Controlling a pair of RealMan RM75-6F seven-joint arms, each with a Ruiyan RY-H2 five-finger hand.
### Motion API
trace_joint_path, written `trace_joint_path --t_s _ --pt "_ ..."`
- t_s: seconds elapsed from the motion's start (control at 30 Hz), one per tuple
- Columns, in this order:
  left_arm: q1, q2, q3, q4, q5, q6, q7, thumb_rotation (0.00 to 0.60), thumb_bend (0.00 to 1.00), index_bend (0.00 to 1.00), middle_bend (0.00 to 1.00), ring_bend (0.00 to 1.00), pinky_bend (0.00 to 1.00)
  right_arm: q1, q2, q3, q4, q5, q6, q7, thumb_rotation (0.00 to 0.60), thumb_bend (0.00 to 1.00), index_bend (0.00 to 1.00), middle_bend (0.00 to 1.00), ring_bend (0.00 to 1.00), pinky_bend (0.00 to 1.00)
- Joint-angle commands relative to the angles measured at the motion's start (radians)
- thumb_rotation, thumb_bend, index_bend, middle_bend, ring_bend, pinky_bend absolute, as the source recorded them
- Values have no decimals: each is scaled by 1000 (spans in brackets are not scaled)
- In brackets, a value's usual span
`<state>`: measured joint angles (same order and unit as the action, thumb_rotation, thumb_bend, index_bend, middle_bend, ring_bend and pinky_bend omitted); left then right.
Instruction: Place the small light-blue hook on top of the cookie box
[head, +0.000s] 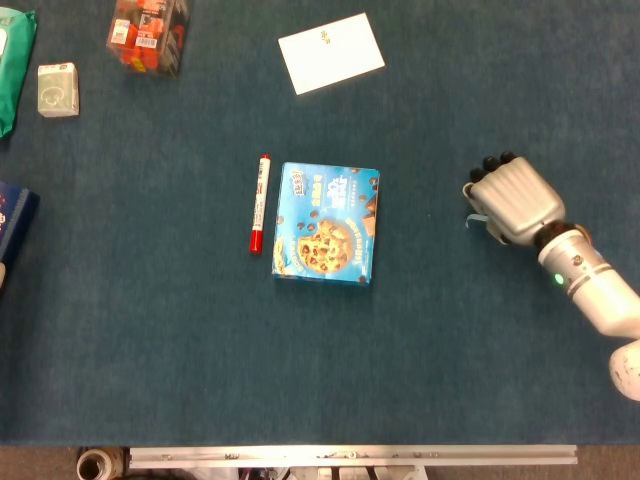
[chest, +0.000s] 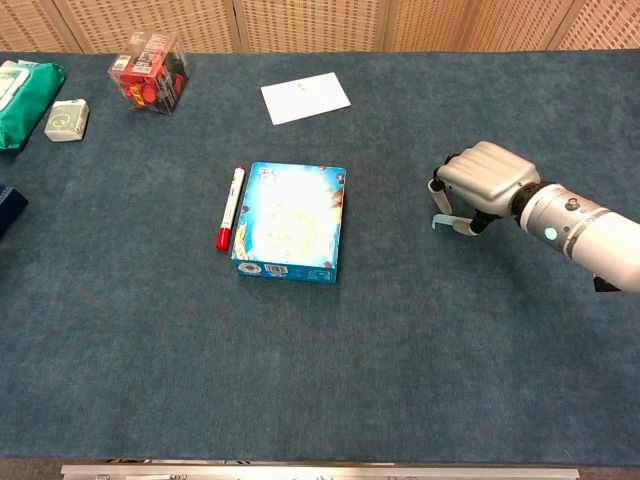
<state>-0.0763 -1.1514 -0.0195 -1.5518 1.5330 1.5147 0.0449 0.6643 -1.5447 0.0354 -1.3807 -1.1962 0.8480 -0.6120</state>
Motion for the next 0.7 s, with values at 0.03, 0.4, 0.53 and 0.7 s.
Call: trace_joint_path --t_s 0.03,0.4,0.53,0.7 --pt "1 0 0 2 1 1 -3 600 282 83 73 45 0 2 2 -6 -3 3 0 -9 600 254 574 403 269 308" --pt "2 0 2 7 7 3 -9 600 282 83 73 45 0 3 1 -21 -2 9 13 -24 600 269 586 403 269 308" --pt "2 -1 2 9 7 1 -11 600 282 83 73 45 0 9 0 -23 3 12 8 -29 600 286 586 403 269 308" --pt "3 0 2 10 6 2 -14 600 282 83 73 45 0 14 0 -27 4 14 6 -36 600 309 586 403 269 308"
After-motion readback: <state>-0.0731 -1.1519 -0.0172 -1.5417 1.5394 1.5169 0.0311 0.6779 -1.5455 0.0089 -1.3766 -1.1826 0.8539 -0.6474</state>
